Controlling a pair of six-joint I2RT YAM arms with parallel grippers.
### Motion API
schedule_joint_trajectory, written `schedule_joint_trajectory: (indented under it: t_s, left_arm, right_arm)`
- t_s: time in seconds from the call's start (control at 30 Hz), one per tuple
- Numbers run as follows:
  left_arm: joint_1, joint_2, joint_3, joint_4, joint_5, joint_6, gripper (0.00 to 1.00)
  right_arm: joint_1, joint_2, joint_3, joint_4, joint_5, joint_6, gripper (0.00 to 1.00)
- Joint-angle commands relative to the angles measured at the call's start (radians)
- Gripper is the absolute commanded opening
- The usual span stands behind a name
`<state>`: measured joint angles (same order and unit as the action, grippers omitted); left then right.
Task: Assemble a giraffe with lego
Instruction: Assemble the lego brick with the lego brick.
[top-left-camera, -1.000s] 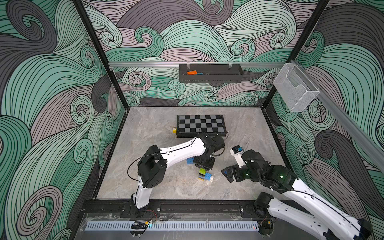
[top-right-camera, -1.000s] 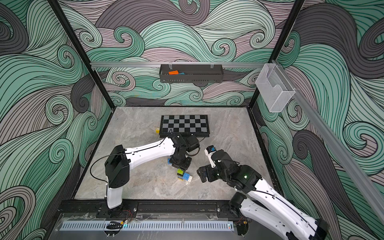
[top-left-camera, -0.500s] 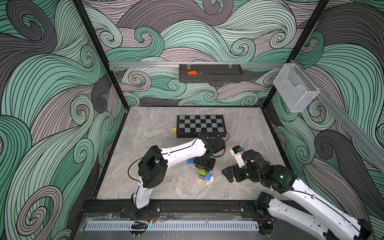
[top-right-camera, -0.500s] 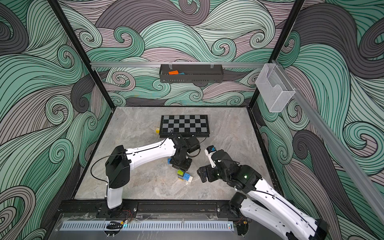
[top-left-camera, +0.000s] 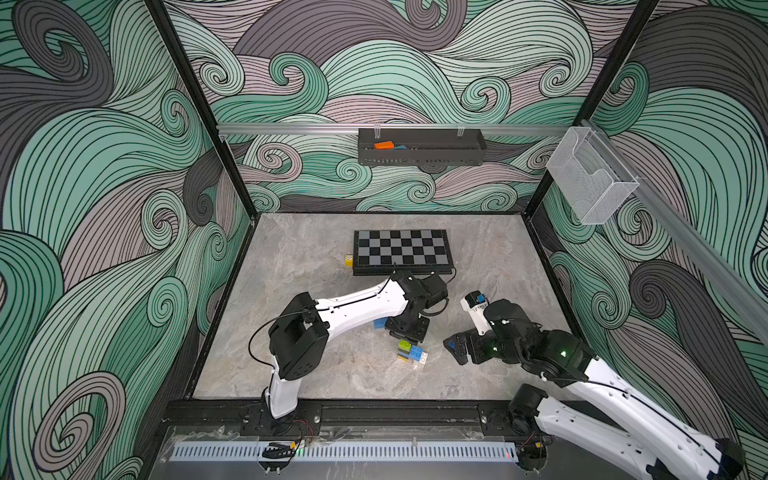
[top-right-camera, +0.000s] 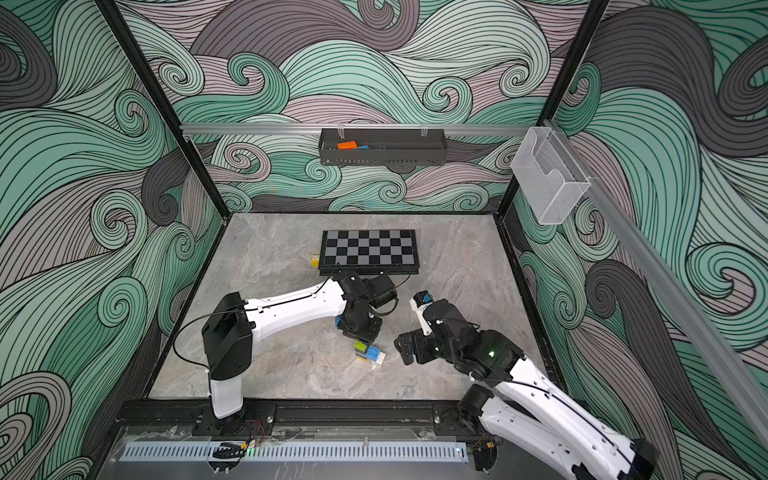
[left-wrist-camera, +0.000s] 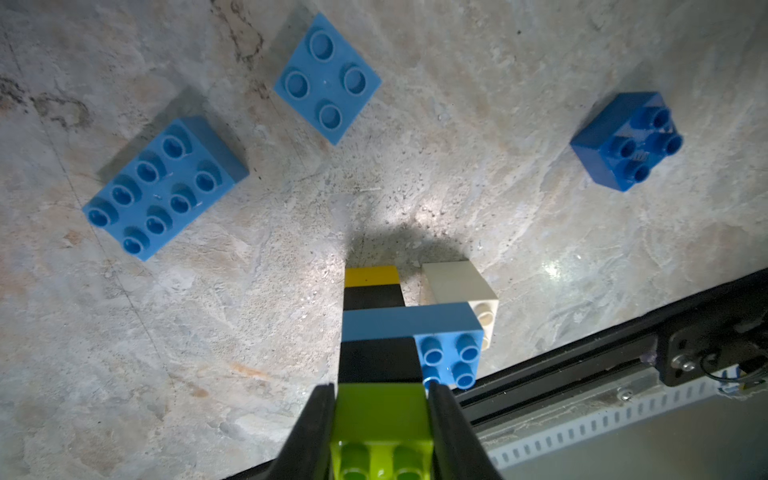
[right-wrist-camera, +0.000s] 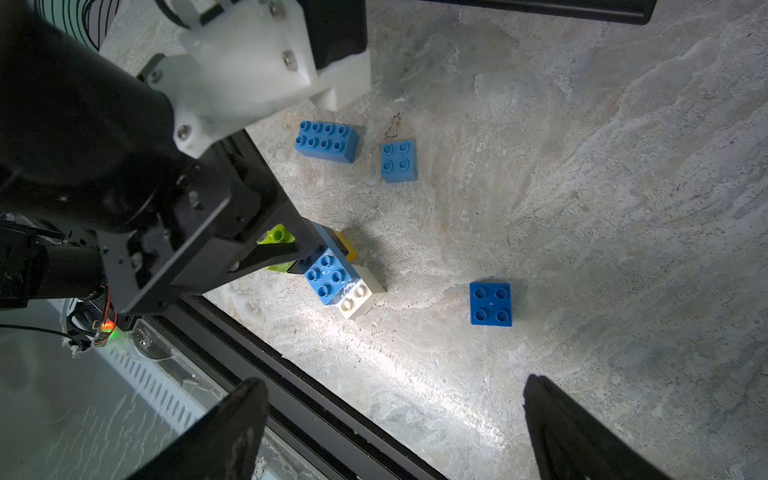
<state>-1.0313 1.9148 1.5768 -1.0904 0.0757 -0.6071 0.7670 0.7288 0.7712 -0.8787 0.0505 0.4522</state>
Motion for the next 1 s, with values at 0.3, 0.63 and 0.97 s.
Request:
schedule_joint_trajectory:
  t_s: [0.3,0.63,0.97]
  left_arm:
    - [-0.039,0.161,-0.065,-0.039,-0.053,0.039,0.00]
    - [-0.057,0.169,-0.130,0.020,-0.047,0.036,0.00]
    - [-0.049,0.087,-0.100,0.047,-0.050,0.036,0.10]
  right_arm:
    - [-0.006,-0.015,0.007,-0.002,0.008,0.007,0.99]
    - [-0.008,-0.045,-0.013,-0.009,0.025,0.033,0.99]
    - [-0.008,-0.016,0.000,-0.013,0.023,0.030,0.99]
